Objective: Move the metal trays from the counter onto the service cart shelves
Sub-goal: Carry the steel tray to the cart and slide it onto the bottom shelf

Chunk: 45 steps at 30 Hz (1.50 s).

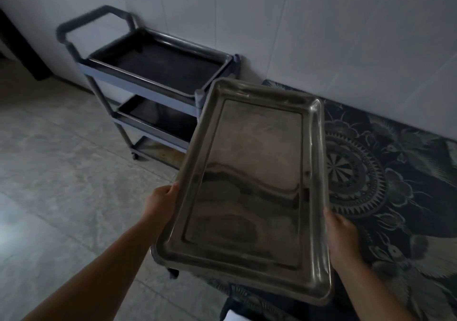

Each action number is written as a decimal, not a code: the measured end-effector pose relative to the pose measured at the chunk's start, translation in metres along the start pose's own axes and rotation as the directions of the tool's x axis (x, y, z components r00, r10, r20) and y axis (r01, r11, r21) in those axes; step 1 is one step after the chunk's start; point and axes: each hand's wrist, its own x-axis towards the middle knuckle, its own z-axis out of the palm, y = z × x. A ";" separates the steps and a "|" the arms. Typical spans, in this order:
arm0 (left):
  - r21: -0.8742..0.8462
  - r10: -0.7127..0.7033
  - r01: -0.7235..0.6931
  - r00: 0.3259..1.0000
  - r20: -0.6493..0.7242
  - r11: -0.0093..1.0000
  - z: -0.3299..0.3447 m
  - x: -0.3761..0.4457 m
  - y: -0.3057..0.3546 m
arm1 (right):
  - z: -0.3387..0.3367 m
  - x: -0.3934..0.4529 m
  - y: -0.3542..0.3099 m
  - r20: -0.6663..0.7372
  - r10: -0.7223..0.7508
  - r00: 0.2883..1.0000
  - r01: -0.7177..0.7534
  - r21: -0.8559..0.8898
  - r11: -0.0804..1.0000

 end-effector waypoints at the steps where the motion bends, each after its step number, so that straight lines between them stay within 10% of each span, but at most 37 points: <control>1: -0.005 0.005 -0.005 1.000 -0.006 1.000 -0.013 -0.007 -0.007 | 0.004 -0.013 -0.002 -0.002 -0.017 1.000 0.017 0.002 1.000; 18: -0.214 -0.195 0.119 0.904 -0.381 0.970 -0.244 -0.131 -0.226 | 0.181 -0.214 -0.043 0.307 -0.253 0.918 0.301 -0.120 0.946; 36: -0.637 -0.673 0.228 0.348 -0.653 0.736 -0.292 -0.268 -0.375 | 0.451 -0.329 -0.099 0.894 -0.261 0.363 0.675 -0.060 0.735; 45: -0.674 -0.707 0.216 0.275 -0.652 0.706 -0.288 -0.228 -0.363 | 0.521 -0.307 -0.130 0.931 -0.269 0.245 0.760 -0.012 0.650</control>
